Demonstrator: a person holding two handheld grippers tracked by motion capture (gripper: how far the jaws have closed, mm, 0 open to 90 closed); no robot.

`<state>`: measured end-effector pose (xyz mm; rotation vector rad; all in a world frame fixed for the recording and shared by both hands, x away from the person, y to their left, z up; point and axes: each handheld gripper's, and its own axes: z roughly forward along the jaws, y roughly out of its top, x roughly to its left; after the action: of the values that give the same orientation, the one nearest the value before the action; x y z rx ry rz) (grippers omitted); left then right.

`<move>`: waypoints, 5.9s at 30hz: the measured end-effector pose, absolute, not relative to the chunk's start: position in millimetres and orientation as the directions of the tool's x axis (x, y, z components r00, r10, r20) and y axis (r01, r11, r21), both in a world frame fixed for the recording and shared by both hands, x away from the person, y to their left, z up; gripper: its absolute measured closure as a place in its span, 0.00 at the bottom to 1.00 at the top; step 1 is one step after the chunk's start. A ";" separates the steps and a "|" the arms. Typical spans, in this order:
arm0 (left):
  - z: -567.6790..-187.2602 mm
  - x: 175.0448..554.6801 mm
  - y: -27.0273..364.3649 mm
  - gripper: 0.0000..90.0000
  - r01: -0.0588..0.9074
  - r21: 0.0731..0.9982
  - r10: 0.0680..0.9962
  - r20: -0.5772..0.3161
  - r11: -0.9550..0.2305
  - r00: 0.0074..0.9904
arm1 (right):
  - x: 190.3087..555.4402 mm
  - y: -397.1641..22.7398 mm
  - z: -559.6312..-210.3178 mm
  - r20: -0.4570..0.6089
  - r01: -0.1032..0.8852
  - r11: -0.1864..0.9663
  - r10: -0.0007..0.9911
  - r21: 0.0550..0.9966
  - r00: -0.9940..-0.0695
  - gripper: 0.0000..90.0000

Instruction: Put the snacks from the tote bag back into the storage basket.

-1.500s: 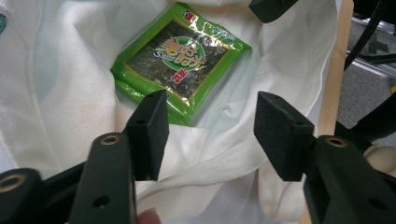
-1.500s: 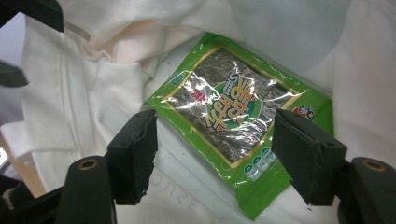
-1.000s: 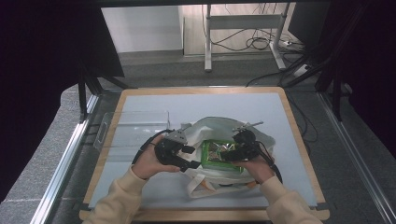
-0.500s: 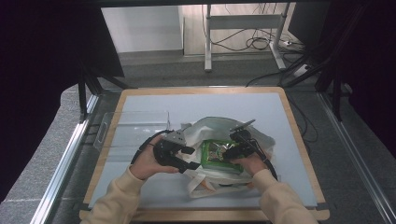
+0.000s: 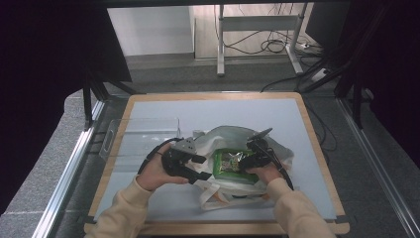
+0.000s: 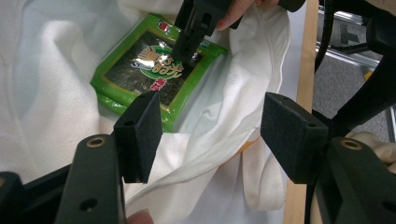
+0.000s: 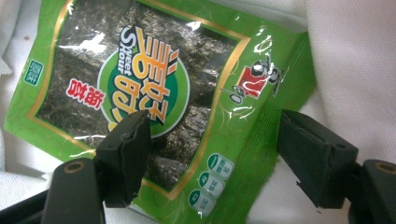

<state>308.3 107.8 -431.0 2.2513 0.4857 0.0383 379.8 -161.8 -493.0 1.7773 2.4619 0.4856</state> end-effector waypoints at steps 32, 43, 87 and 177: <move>-434.5 311.2 110.8 0.43 0.339 0.729 0.378 -0.118 -0.595 0.918 | 376.7 -171.6 -480.3 0.245 0.870 0.316 0.872 0.378 -0.423 0.95; -435.8 312.0 110.9 0.43 0.345 0.728 0.383 -0.121 -0.593 0.916 | 362.0 -181.7 -453.5 0.228 0.806 0.341 0.840 0.483 -0.492 0.95; -437.0 320.0 120.0 0.40 0.367 0.750 0.421 -0.129 -0.551 0.898 | 334.0 -205.2 -372.7 0.097 0.545 0.439 0.709 0.715 -0.699 0.97; -429.9 339.9 91.8 0.81 0.379 0.731 0.375 -0.179 -0.567 0.909 | 332.9 -209.4 -376.5 -0.002 0.267 0.415 0.544 0.870 -0.839 0.44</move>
<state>339.9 91.8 -429.9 2.2256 0.5353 -0.0046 332.9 -209.4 -376.5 0.7050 2.3891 1.3913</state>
